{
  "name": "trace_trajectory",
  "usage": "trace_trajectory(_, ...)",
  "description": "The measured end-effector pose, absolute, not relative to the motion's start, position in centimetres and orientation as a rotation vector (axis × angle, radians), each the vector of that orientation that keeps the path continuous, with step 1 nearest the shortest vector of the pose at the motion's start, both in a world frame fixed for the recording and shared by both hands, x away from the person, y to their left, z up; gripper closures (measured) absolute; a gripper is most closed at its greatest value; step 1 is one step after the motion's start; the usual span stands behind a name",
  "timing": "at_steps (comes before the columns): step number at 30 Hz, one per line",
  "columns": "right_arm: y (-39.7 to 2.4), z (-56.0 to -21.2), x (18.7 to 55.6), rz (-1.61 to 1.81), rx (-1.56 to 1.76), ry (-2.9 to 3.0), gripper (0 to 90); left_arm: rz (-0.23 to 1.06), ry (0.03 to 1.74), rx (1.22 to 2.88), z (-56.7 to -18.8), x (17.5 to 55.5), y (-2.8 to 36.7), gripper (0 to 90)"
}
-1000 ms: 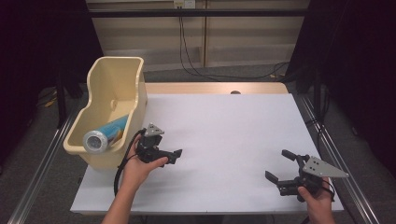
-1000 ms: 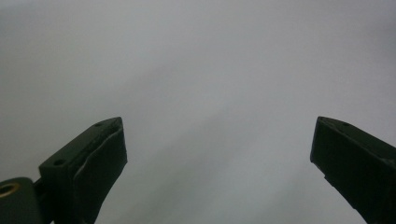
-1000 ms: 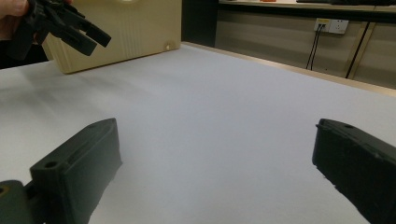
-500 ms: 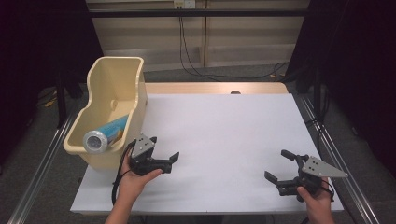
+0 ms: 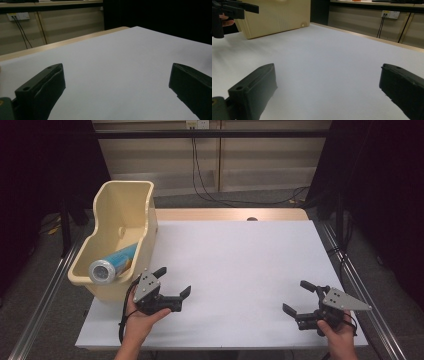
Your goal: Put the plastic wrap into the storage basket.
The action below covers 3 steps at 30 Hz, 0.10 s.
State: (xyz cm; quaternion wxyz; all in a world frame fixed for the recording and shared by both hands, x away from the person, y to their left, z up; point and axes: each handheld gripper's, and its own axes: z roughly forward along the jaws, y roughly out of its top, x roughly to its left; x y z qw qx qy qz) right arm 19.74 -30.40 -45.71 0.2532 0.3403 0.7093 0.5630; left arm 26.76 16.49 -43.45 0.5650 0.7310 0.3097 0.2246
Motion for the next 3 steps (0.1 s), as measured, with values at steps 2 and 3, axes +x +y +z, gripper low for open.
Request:
trace_trajectory(2, -30.36, -45.71, 19.76, 1.529, 0.922, 1.931, 1.0, 0.525, 0.730, 1.705, -43.43, 26.69, 16.51, 0.1)
trace_trajectory(3, -30.36, -45.71, 19.76, 1.529, 0.922, 1.931, 1.0, 0.525, 0.730, 1.705, -43.43, 26.69, 16.51, 0.0)
